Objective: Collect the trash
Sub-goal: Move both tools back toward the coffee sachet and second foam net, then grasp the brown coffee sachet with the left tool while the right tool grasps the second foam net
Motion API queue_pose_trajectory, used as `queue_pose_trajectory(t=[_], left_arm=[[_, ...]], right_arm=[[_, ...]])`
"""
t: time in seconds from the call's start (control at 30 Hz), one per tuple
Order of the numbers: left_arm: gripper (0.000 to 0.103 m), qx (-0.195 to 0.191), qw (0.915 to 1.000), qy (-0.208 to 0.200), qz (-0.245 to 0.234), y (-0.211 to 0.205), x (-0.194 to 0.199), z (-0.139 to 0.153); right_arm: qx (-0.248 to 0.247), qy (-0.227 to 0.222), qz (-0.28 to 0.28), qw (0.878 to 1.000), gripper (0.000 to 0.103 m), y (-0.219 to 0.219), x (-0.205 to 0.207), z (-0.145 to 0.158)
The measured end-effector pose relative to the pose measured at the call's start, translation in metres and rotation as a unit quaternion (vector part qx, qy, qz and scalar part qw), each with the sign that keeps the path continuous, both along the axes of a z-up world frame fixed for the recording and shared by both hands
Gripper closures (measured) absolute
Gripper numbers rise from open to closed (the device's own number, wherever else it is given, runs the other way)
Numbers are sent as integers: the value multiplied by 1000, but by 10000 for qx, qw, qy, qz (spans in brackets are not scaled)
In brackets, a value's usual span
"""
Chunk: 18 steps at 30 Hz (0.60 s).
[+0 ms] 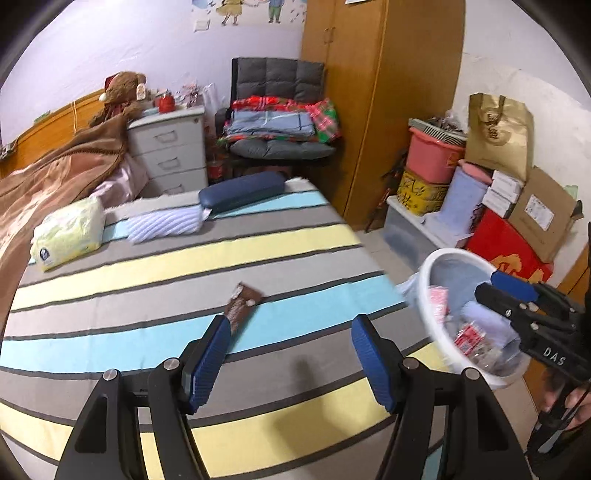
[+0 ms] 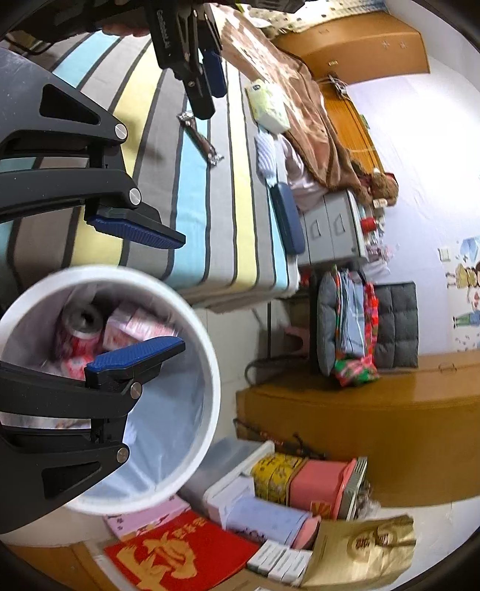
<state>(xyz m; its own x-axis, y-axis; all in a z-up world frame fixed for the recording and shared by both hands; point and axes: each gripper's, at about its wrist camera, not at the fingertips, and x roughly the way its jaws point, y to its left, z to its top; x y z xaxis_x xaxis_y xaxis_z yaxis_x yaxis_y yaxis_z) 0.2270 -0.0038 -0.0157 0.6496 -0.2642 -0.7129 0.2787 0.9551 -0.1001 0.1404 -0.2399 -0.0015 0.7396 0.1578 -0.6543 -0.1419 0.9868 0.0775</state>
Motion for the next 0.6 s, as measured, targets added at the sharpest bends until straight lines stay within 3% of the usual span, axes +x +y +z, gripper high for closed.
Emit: queue_pose_trajectory(t=[0.27, 0.5, 0.6], left_arm=[[35, 557, 9977, 349, 138, 17, 37, -39], [35, 825, 9954, 480, 103, 24, 61, -58], [35, 738, 9956, 569, 74, 29, 67, -64]], right_arm=[[-35, 145, 297, 9994, 52, 27, 24, -4], [-112, 229, 566, 9981, 52, 46, 45, -7], [-154, 252, 718, 9970, 52, 57, 52, -7]])
